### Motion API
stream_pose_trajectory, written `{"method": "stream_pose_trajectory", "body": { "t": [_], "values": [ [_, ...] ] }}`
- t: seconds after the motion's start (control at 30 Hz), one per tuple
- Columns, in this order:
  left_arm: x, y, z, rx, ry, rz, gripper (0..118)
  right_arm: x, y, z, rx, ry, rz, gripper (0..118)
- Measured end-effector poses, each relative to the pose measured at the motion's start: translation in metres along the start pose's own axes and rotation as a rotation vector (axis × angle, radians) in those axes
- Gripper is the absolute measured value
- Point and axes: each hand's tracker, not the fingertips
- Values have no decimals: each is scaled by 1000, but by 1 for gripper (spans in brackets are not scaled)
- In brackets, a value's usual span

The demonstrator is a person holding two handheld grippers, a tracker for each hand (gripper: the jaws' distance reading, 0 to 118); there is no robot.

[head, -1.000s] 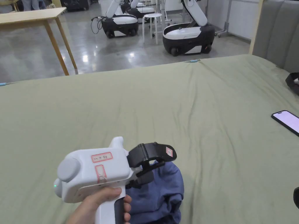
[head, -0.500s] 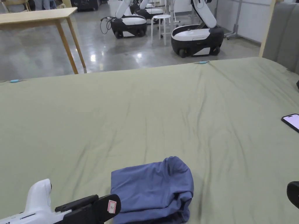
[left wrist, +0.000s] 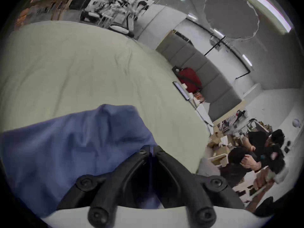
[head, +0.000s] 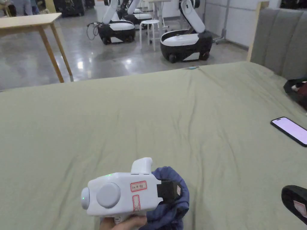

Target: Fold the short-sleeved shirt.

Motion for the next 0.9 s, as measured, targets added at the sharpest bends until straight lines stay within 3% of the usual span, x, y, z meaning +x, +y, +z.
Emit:
{"method": "stream_pose_trajectory", "body": {
  "t": [0.13, 0.27, 0.4, 0.5, 0.77, 0.9],
  "values": [
    [-14, -5, -25, -39, 83, 24, 3, 8, -3, 9, 5, -23, -20, 2],
    [-13, -5, -13, -22, 59, 61, 3, 10, -4, 11, 3, -43, -23, 2],
    [12, -3, 53, 119, -101, 8, 3, 11, 3, 0, 37, -9, -54, 2],
    [28, -12, 125, 257, -141, -46, 3, 5, 12, -28, 53, 85, -90, 2],
    [16, -97, 259, 466, -2, -86, 3, -10, -1, -179, -127, 385, -379, 2],
    [7, -120, 285, 520, 108, -43, 3, -17, -33, -239, -266, 385, -432, 2]
  ]
}}
